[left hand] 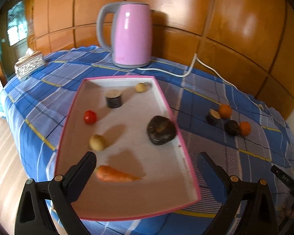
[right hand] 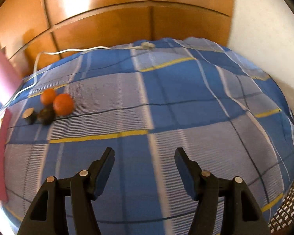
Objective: Organize fruits
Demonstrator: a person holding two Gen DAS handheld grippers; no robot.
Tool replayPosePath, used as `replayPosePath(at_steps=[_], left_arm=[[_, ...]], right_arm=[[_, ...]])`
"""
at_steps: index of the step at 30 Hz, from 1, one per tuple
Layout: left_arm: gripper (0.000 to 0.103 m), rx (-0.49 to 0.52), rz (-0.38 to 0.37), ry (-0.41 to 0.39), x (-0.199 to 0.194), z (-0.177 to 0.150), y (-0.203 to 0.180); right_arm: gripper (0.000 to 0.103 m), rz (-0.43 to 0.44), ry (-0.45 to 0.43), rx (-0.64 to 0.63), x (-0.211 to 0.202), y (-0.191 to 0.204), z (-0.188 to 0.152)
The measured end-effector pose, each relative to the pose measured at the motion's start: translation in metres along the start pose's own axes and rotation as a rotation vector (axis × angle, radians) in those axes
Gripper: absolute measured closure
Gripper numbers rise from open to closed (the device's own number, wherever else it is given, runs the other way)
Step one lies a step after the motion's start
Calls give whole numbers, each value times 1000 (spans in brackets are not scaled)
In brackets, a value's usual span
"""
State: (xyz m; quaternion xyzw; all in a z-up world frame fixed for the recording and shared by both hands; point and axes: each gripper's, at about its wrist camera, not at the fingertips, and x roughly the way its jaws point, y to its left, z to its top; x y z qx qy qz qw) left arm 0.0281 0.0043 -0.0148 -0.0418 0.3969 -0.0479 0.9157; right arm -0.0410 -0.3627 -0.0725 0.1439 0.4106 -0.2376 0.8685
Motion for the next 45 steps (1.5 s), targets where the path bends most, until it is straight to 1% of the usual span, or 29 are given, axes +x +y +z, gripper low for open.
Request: replayPosePath(at_steps=[4, 9, 12, 16, 20, 24, 27, 30, 32, 37, 39, 42, 44, 45], left_arm=[[0, 45, -46, 13, 4, 8, -19], [1, 108, -94, 24, 12, 20, -47], [2, 122, -114, 31, 18, 26, -60], [11, 146, -139, 53, 29, 32, -75], [22, 165, -163, 75, 39, 40, -88], [23, 205, -208, 73, 42, 47, -109], [23, 276, -252, 64, 44, 49, -136], [23, 350, -284, 73, 50, 48, -162], [23, 422, -305, 83, 58, 45, -185], [23, 555, -311, 105, 83, 40, -227], [23, 582, -313, 113, 91, 38, -236], [30, 624, -317, 124, 108, 37, -252], [39, 641, -302, 142, 122, 38, -259], [40, 642, -297, 156, 129, 38, -262]], right_arm=[[39, -44, -5, 24, 2, -12, -3], [39, -70, -37, -13, -1, -10, -3], [39, -82, -38, 28, 1, -20, -1], [39, -125, -47, 70, 1, -33, -2], [39, -140, -34, 99, 5, -42, -2], [39, -137, -29, 98, 8, -44, -3], [39, -140, -35, 91, 7, -45, -3], [39, -148, -48, 84, 5, -46, -1], [39, -155, -61, 83, 2, -48, 0], [38, -166, -74, 132, -3, -62, 2], [38, -166, -65, 145, -1, -66, 1], [38, -166, -53, 161, 2, -71, -1], [38, -164, -47, 168, 3, -73, -1], [38, -161, -45, 169, 3, -73, -2]])
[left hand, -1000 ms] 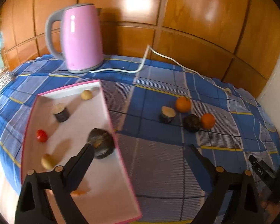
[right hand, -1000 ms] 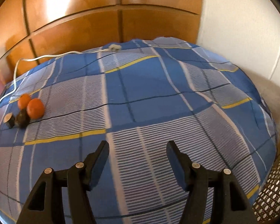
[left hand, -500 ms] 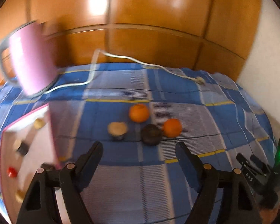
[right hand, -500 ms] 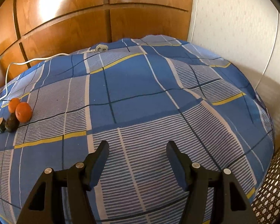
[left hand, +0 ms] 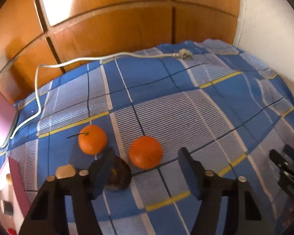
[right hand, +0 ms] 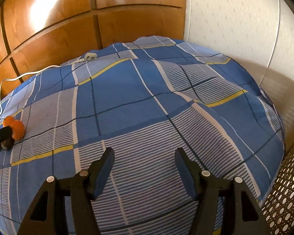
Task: Organize fruits
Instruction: 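Reach the left tool to the mandarin orange and close on it, then carry the orange into the tray and open the left tool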
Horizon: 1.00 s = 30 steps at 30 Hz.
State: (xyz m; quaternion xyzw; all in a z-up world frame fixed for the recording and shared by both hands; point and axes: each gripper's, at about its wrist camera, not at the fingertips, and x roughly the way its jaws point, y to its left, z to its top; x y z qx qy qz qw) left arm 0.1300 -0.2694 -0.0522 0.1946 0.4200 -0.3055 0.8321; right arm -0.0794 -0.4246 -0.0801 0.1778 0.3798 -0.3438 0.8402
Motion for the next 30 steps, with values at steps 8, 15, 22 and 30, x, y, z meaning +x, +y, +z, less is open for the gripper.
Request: replayPosePath(at_steps=[8, 15, 22, 30], left_arm=[[63, -60, -34, 11, 14, 5, 11], [64, -188, -128, -43, -16, -9, 23], [63, -271, -102, -109, -61, -26, 35], [63, -422, -40, -160, -103, -56, 82]], right_arm=[[38, 19, 6, -34, 3, 7, -2], [35, 12, -10, -41, 6, 8, -2], [35, -9, -12, 5, 6, 3, -1], [35, -15, -19, -13, 3, 9, -5]])
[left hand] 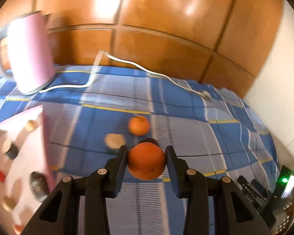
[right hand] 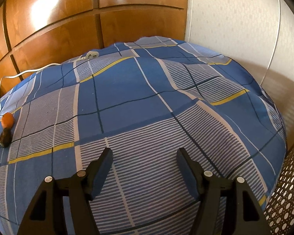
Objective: Organize fruits
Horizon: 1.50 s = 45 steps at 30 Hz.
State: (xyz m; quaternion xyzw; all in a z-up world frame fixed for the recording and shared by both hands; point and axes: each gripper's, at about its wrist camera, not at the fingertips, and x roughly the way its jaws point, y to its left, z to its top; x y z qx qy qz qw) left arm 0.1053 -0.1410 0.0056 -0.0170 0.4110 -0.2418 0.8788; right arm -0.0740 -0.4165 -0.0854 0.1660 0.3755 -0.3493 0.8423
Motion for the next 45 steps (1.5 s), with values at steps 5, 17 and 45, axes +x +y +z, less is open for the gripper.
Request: replayPosePath(at_steps=[5, 17, 45], left_arm=[[63, -102, 82, -34, -25, -2, 50], [63, -336, 350, -49, -56, -38, 178], [50, -350, 409, -133, -94, -65, 181]], right_arm=[[35, 1, 7, -2, -1, 2, 0], [35, 45, 20, -80, -11, 26, -5], [35, 149, 14, -264, -36, 81, -23]])
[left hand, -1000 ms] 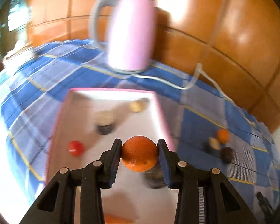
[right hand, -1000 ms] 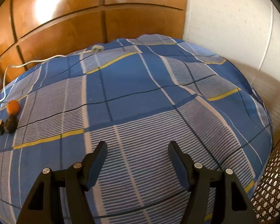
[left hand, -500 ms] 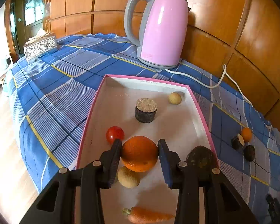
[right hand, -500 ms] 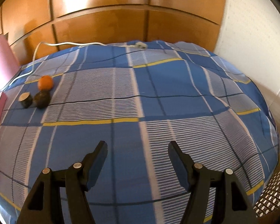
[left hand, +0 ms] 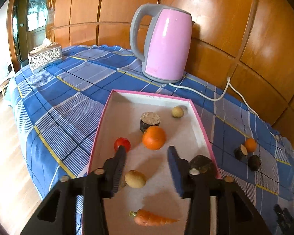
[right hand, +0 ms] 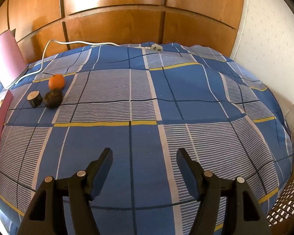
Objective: Organize fruits
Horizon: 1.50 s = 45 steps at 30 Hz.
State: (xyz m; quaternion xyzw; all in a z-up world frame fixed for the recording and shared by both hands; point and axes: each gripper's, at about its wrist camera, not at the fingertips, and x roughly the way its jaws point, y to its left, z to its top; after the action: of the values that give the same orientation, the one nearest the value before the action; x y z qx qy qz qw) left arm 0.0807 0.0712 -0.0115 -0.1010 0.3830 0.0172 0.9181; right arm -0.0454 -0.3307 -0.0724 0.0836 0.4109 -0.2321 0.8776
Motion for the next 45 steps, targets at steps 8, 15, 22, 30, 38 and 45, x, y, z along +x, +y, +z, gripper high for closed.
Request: replayPosePath(at_steps=[8, 15, 22, 30, 38, 45], left_arm=[[38, -2, -13, -11, -11, -3, -4], [27, -6, -23, -16, -19, -11, -7], [19, -1, -26, -9, -23, -18, -9], [13, 4, -32, 2, -26, -28, -10], [13, 29, -8, 25, -25, -43, -6], [13, 69, 27, 43, -25, -59, -6]], right_arm=[[35, 5, 0, 8, -1, -3, -1], [35, 9, 5, 18, -1, -6, -2], [35, 15, 11, 23, -2, -6, -3], [35, 23, 4, 23, -4, -6, -3], [35, 64, 5, 11, -5, -2, -3], [35, 141, 12, -36, -8, 11, 4]])
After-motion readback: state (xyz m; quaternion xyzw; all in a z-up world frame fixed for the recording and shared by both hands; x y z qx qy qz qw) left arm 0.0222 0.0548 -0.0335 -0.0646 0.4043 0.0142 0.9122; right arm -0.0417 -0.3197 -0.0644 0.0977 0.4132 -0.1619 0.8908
